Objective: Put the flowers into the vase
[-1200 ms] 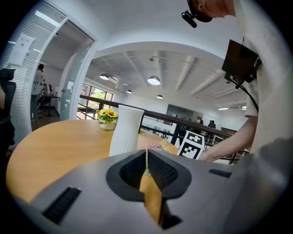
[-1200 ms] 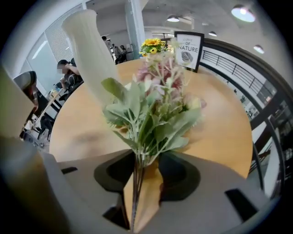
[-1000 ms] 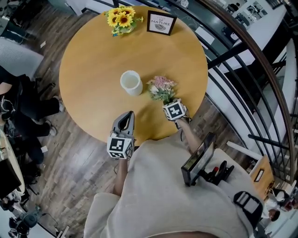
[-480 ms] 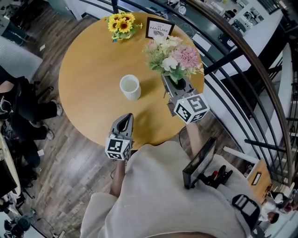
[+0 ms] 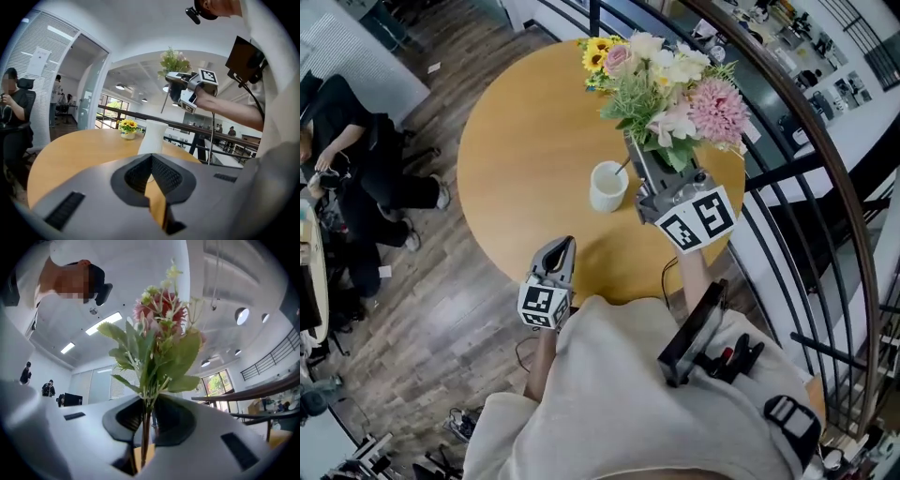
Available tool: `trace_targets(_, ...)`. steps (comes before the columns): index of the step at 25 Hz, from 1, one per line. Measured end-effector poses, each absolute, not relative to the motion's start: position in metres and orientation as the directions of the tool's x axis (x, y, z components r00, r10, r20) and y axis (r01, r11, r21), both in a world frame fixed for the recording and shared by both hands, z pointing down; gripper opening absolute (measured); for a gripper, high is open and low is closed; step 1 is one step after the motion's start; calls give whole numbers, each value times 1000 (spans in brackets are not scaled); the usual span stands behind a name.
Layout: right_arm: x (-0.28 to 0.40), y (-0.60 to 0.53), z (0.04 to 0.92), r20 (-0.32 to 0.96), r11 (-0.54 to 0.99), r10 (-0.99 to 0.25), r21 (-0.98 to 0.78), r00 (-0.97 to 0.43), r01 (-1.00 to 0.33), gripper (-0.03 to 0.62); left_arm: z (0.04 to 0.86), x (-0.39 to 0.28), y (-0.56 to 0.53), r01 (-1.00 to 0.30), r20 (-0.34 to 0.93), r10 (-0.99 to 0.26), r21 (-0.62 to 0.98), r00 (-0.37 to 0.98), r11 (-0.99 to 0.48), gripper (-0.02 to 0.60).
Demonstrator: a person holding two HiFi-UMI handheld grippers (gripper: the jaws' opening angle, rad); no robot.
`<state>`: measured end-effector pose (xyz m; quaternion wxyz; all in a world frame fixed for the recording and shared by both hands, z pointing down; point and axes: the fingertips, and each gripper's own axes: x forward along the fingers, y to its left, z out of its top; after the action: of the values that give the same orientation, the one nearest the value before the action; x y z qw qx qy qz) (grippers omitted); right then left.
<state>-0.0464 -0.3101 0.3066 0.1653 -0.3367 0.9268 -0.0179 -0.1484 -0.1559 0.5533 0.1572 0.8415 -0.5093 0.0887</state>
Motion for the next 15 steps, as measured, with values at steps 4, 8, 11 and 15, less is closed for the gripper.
trace_targets(4,-70,-318,345,-232,774,-632,-138,-740,-618,55,554,-169,-158,-904,319,-846,178,427,-389,6)
trace_targets(8,-71,-312,392,-166,761,-648,-157,-743,-629,55,557,-173,-159,-909,335,-846,189,416,-372,6)
trace_targets(11,-69,-306,417,-111,743,-668,-133,-736,-655,58,558,-170,-162,-904,338,-839,187,426,-384,6)
trace_targets(15,-76,-307,441,-34,716,-696,-100,-717,-690,89,562,-168,-171,-899,340,-832,199,438,-391,6)
